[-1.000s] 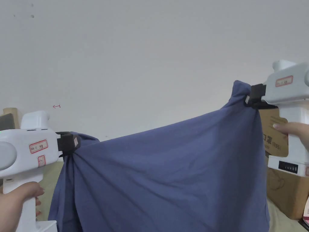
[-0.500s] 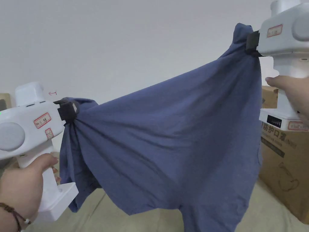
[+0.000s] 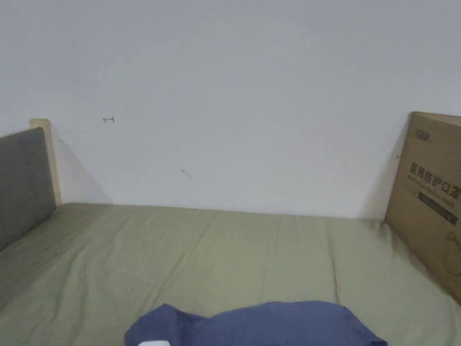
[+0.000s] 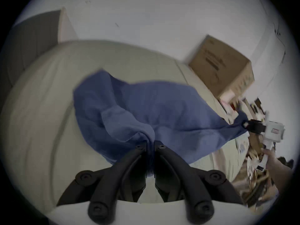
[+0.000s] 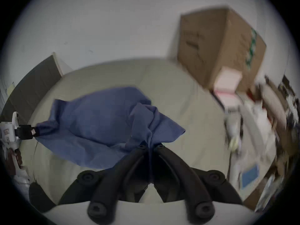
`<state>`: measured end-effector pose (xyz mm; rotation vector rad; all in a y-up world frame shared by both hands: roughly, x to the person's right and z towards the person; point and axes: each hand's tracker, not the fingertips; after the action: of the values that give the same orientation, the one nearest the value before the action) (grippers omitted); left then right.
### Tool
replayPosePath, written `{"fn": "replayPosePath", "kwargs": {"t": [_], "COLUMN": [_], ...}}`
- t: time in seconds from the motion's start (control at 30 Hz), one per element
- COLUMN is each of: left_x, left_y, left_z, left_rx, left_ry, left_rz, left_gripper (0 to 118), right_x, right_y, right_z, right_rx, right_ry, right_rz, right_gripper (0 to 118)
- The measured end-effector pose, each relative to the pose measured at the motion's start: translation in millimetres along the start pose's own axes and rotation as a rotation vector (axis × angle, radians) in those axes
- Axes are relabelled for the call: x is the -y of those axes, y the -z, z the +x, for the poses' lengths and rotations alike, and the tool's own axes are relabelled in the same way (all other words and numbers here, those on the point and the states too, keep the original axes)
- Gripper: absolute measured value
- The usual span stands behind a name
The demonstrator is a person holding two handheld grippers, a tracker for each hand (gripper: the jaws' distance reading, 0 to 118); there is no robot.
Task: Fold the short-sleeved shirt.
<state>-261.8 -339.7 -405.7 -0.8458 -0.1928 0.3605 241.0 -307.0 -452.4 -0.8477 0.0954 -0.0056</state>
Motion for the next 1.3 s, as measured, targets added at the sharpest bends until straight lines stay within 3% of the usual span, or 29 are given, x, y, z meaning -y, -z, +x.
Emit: {"fn": "replayPosePath", "kwargs": {"t": [0.1, 0.2, 0.33, 0.53, 0.57, 0.6, 0.63, 0.67, 0.73, 0.8, 0.9, 1.03, 1.13, 1.2, 1.23, 1.27, 1.3], "left_x": [45, 78, 105, 115, 114, 113, 112, 111, 108, 100, 87, 71, 63, 52, 46, 39, 30], "left_y": [-12, -31, -54, -62, -64, -65, -69, -73, -86, -98, -127, -167, -181, -181, -178, -173, -169], "left_z": [26, 45, 56, 47, 45, 45, 44, 44, 46, 47, 50, 61, 70, 74, 76, 76, 79], "left_rx": [0.020, 0.018, -0.026, -0.047, -0.046, -0.039, -0.041, -0.054, -0.068, -0.064, -0.023, -0.073, -0.133, -0.147, -0.157, -0.172, -0.200], "left_ry": [0.068, 0.096, 0.021, -0.061, -0.075, -0.099, -0.113, -0.112, -0.101, -0.100, -0.120, -0.072, -0.012, 0.006, 0.011, 0.014, 0.030], "left_rz": [-0.059, -0.102, -0.178, -0.201, -0.194, -0.178, -0.161, -0.147, -0.044, 0.008, 0.168, 0.429, 0.597, 0.655, 0.663, 0.658, 0.655], "left_gripper": [7, 7, 7, 11, 28, 57, 94, 118, 117, 117, 117, 117, 112, 93, 74, 30, 0], "right_x": [61, 98, 126, 145, 144, 140, 138, 135, 126, 113, 88, 55, 38, 28, 21, 15, 6], "right_y": [-20, -44, -72, -77, -78, -79, -80, -83, -92, -102, -130, -168, -179, -173, -169, -165, -159], "right_z": [29, 47, 65, 58, 57, 55, 52, 50, 45, 36, 11, -30, -59, -76, -85, -92, -98], "right_rx": [0.004, 0.050, 0.057, 0.046, 0.030, 0.018, 0.005, -0.002, -0.042, -0.058, -0.062, -0.093, -0.146, -0.168, -0.167, -0.167, -0.161], "right_ry": [0.095, 0.122, 0.180, 0.151, 0.158, 0.177, 0.208, 0.244, 0.295, 0.296, 0.213, 0.091, 0.032, 0.011, 0.010, 0.020, 0.030], "right_rz": [-0.046, -0.023, -0.036, -0.072, -0.055, -0.042, -0.031, -0.015, 0.036, 0.080, 0.230, 0.475, 0.622, 0.677, 0.682, 0.678, 0.673], "right_gripper": [3, 3, 3, 8, 33, 64, 86, 90, 90, 90, 90, 90, 88, 77, 59, 22, 4]}}
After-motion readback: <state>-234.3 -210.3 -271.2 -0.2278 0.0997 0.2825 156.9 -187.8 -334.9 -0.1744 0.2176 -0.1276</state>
